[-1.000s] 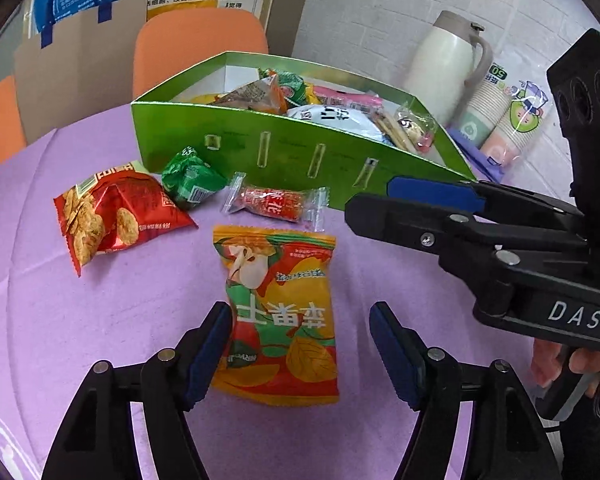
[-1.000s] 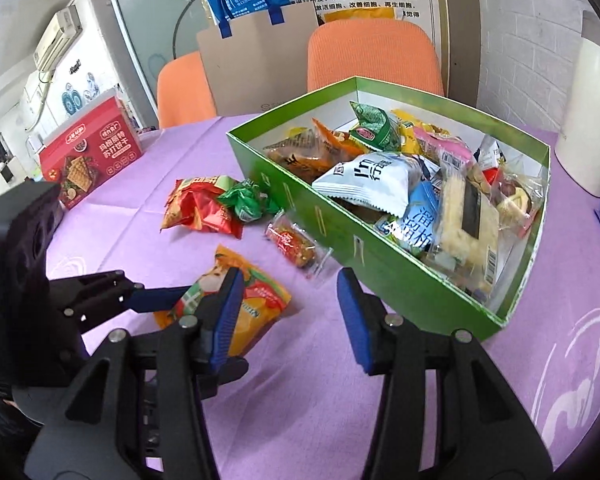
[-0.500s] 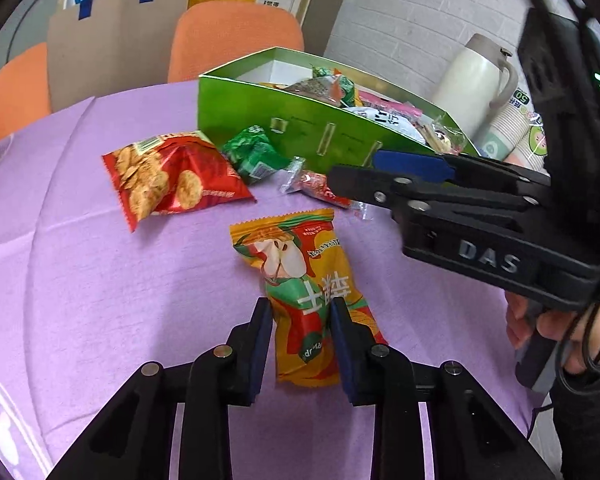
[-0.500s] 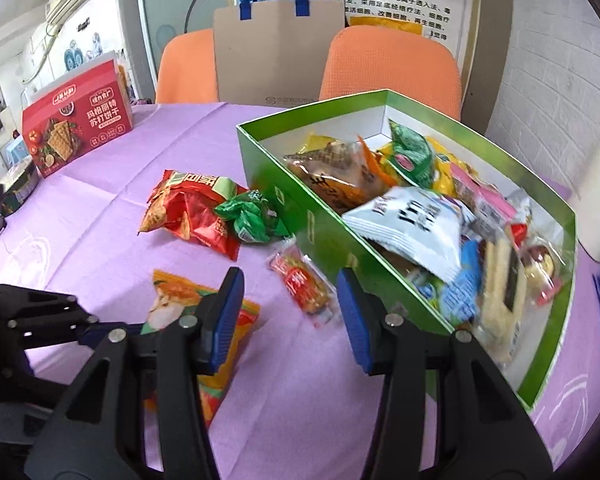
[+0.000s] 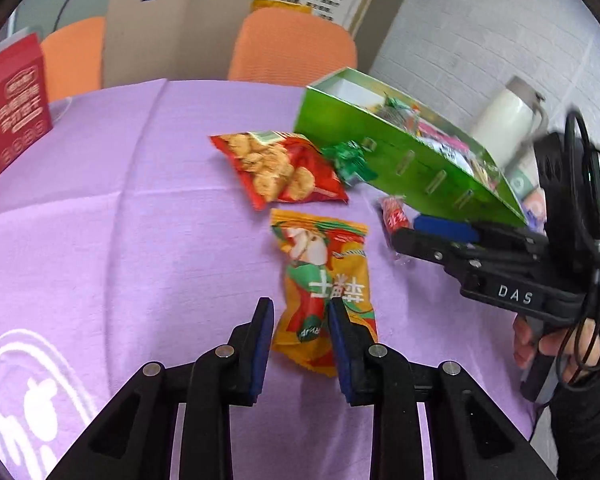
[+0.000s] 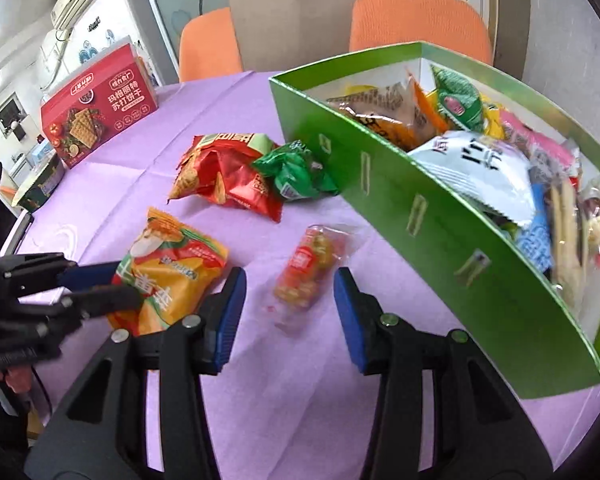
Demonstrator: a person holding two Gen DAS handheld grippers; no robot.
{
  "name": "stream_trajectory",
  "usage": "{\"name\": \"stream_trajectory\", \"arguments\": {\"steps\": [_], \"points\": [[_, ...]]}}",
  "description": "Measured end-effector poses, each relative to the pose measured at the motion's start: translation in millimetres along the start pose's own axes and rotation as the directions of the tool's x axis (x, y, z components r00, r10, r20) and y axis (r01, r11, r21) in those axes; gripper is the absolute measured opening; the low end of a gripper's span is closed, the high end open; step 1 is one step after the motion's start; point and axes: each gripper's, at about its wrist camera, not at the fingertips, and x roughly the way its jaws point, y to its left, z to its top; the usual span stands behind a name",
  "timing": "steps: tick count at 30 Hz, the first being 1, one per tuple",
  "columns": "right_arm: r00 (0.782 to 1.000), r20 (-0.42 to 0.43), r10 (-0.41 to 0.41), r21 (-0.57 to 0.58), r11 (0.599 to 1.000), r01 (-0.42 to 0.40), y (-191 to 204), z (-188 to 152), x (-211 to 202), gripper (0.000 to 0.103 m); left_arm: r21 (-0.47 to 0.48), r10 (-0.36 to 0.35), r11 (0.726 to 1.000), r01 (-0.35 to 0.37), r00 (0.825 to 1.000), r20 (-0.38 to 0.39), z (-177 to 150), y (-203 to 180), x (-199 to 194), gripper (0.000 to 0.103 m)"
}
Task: Organize snacks
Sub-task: 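Grasp the small red-wrapped snack with the right tool while the left tool holds the chip bag, then carry both snacks into the green box and open both tools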
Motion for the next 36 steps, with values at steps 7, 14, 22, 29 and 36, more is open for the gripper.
{"name": "stream_trajectory", "arguments": {"steps": [7, 14, 22, 29, 36], "points": [[1.000, -0.008, -0.026, 0.030, 0.999, 0.026, -2, 5, 9, 0.047, 0.038, -0.010, 0.999, 0.009, 1.000, 0.008, 7, -17, 3, 0.059], [0.999, -0.022, -0.041, 0.033, 0.999, 0.042, 3, 4, 15, 0.047, 0.058, 0.005, 0.998, -0.003, 1.000, -0.029, 16, -23, 25, 0.060], [0.996, -0.011, -0.086, 0.019, 0.996, 0.086, 7, 3, 19, 0.034, 0.099, 0.049, 0.994, -0.047, 0.999, -0.013, 20, -26, 33, 0.049], [0.998, 0.044, -0.038, 0.053, 0.998, 0.035, 10, -9, -7, 0.023, 0.078, 0.028, 0.997, -0.027, 1.000, -0.013, 22, -25, 28, 0.044], [0.983, 0.176, -0.045, 0.072, 0.997, 0.032, 4, -11, -69, 0.023, 0.073, -0.090, 0.994, 0.085, 0.993, 0.078, 42, -37, -14, 0.044]]}}
